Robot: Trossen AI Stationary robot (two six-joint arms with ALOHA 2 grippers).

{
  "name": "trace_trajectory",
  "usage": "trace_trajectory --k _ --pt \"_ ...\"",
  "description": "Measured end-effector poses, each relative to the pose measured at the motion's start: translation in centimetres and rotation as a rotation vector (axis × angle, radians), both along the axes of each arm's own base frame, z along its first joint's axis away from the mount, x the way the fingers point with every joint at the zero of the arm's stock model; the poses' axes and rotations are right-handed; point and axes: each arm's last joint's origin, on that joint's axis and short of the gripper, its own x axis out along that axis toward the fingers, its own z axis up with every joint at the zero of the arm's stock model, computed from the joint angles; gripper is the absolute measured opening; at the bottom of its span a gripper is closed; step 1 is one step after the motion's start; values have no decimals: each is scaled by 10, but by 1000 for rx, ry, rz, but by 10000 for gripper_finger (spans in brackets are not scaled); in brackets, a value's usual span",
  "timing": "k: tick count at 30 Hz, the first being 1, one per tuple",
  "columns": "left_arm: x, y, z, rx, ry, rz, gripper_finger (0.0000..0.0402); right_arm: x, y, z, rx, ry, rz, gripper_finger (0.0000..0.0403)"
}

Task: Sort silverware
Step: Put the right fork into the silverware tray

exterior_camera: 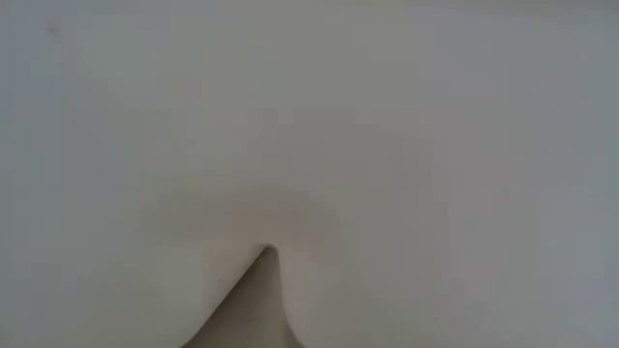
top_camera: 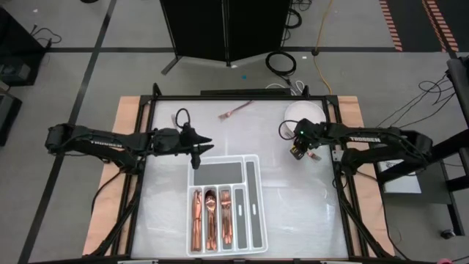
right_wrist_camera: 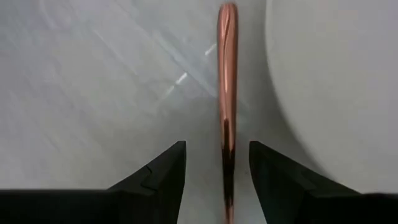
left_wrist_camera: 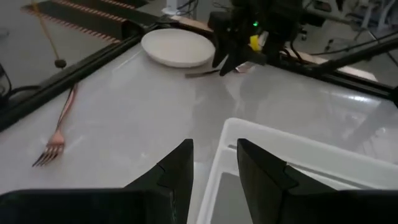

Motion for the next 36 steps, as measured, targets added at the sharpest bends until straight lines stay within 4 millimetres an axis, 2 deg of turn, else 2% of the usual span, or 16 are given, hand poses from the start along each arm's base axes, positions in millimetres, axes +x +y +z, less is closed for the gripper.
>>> trace_trajectory --k 6,9,12,16,20,24,29,32,36 --pt "1 0 3 40 -31 6 123 0 1 -6 52 28 -39 165" --pt "4 1 4 103 -43 21 123 1 0 -9 93 44 -83 151" --pt "8 2 4 127 -56 17 123 1 1 -13 130 61 -104 107" --pt "13 1 0 127 -53 4 123 3 4 -13 137 51 -71 20" --pt "15 1 1 123 -80 -11 123 5 8 -10 114 24 -35 14" --pt "15 1 3 120 -99 -9 123 14 14 0 111 -7 72 5" --pt "16 1 4 34 -132 17 123 39 22 29 8 -82 276 4" --pt "16 3 6 -112 -194 87 123 56 33 50 -67 -131 462 4" --pt "16 12 7 -437 -290 197 123 76 53 73 -186 -187 707 3"
